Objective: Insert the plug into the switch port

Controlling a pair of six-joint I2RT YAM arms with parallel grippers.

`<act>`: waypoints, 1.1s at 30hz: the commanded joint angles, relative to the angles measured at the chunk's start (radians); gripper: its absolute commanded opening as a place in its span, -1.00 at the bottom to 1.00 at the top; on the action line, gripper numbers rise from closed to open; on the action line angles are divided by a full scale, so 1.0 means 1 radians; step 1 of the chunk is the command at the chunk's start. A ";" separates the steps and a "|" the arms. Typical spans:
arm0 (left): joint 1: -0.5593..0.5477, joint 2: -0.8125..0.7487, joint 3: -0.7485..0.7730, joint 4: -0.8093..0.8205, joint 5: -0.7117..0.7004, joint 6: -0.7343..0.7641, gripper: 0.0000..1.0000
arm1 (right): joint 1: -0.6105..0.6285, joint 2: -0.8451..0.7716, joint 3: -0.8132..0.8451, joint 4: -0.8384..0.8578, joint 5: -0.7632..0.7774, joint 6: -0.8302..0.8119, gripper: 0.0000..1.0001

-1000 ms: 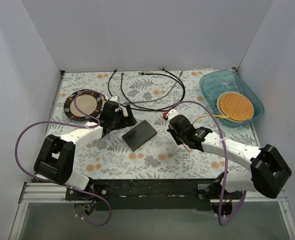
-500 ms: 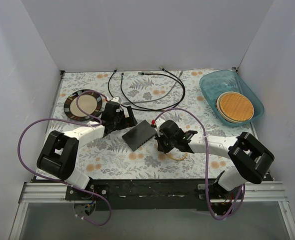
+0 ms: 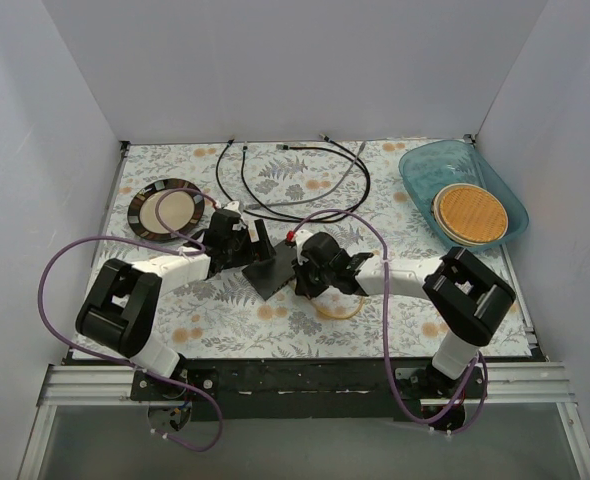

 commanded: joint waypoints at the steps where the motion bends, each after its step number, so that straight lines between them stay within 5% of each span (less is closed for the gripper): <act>1: 0.006 -0.034 -0.031 0.012 0.010 -0.001 0.96 | 0.004 0.026 0.064 0.015 0.024 -0.005 -0.97; 15: 0.006 -0.054 -0.065 0.012 0.062 -0.041 0.96 | 0.015 -0.053 0.009 -0.013 0.074 -0.056 -0.97; 33: 0.004 -0.184 -0.166 0.067 0.204 -0.141 0.96 | 0.186 -0.050 0.018 -0.049 0.313 -0.047 -0.97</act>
